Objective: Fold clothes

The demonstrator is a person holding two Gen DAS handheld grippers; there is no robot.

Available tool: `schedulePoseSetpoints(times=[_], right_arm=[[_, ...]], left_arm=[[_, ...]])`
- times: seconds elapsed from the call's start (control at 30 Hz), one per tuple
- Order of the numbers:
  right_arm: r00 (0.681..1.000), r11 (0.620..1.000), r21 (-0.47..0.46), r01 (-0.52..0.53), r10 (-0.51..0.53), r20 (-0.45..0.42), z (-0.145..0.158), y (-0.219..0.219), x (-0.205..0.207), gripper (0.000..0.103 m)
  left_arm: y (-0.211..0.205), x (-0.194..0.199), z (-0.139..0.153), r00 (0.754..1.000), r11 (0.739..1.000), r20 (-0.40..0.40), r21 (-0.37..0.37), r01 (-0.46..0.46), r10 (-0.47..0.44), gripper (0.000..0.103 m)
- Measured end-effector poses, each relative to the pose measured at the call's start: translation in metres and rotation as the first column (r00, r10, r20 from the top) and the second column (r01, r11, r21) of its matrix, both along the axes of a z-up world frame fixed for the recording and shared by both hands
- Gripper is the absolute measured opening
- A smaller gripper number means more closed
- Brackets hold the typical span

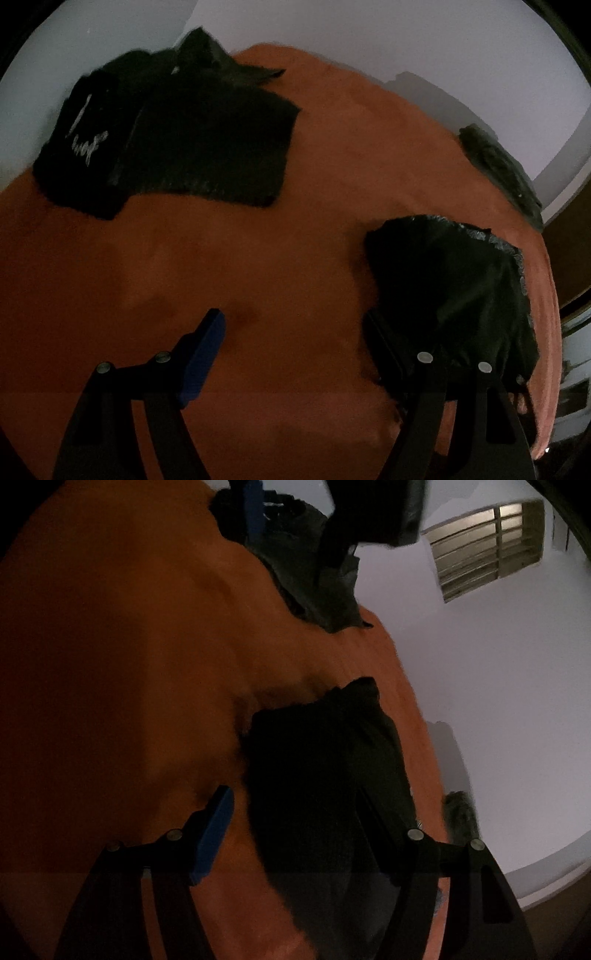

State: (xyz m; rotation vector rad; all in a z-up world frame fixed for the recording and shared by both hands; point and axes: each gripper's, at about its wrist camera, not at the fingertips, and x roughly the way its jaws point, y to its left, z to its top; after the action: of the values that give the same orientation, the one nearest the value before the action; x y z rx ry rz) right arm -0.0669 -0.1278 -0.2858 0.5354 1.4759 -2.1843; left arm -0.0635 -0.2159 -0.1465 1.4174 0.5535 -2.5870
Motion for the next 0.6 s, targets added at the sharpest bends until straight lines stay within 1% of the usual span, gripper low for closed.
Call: schedulePoseSetpoints(times=[0.03,0.1,0.13,0.17,0.2,0.23,0.27,0.3,0.33,0.37,0.43,0.5,0.57,0.6], right_arm=[[1.0,1.0,0.016,-0.006,0.007,-0.016,-0.006,-0.005,-0.006,0.067],[0.999,1.0,0.017,-0.014,0.014,-0.041,-0.007,-0.015,-0.019,0.067],[0.999,1.0,-0.002,-0.018,0.018,-0.042,-0.003,-0.018,-0.026,0.067],[0.999,1.0,-0.014,-0.024,0.023,-0.03,0.001,-0.019,-0.033,0.064],[0.999,0.998,-0.058,-0.029,0.03,0.013,0.008,-0.019,-0.042,0.058],[0.999,0.996,-0.081,-0.025,0.029,0.045,0.011,-0.017,-0.048,0.043],[0.997,0.994,-0.104,-0.021,0.029,0.076,0.015,-0.015,-0.055,0.038],[0.996,0.991,-0.13,-0.016,0.027,0.086,0.02,-0.011,-0.06,0.031],[0.997,0.988,-0.152,-0.013,0.025,0.079,0.025,-0.006,-0.058,0.028],[0.997,0.982,-0.186,-0.01,0.025,0.077,0.032,0.0,-0.061,0.027],[0.993,0.949,-0.313,0.033,0.004,0.117,0.06,0.024,-0.066,0.025],[0.983,0.894,-0.438,0.097,-0.017,0.184,0.088,0.052,-0.076,0.024],[0.963,0.816,-0.549,0.181,-0.034,0.267,0.115,0.082,-0.09,0.023],[0.945,0.753,-0.609,0.251,-0.053,0.324,0.129,0.105,-0.102,0.023]], left_arm=[[-0.002,0.003,-0.001,1.0,1.0,0.006,0.003,-0.003,0.003,0.078],[0.0,0.006,0.001,1.0,1.0,0.009,-0.01,0.004,-0.004,0.078],[0.001,0.006,0.002,1.0,1.0,0.01,-0.018,0.011,-0.011,0.078],[0.002,0.006,0.003,1.0,1.0,0.011,-0.026,0.017,-0.017,0.078],[0.002,0.005,0.005,1.0,0.999,0.011,-0.035,0.023,-0.023,0.078],[0.003,0.005,0.006,1.0,0.999,0.012,-0.043,0.029,-0.028,0.078],[0.004,0.005,0.007,0.999,0.998,0.011,-0.045,0.032,-0.031,0.078],[0.005,0.004,0.008,0.999,0.998,0.01,-0.045,0.034,-0.033,0.078],[0.006,0.004,0.009,0.999,0.998,0.007,-0.046,0.037,-0.037,0.078],[0.007,0.003,0.009,0.999,0.998,0.004,-0.047,0.042,-0.042,0.078],[0.012,-0.001,0.009,0.999,0.997,0.0,-0.051,0.052,-0.052,0.078],[0.019,-0.007,0.008,0.998,0.997,0.0,-0.046,0.065,-0.065,0.078],[0.029,-0.017,0.006,0.996,0.996,-0.005,-0.033,0.085,-0.085,0.078],[0.034,-0.023,0.006,0.995,0.995,-0.008,-0.027,0.096,-0.096,0.078]])
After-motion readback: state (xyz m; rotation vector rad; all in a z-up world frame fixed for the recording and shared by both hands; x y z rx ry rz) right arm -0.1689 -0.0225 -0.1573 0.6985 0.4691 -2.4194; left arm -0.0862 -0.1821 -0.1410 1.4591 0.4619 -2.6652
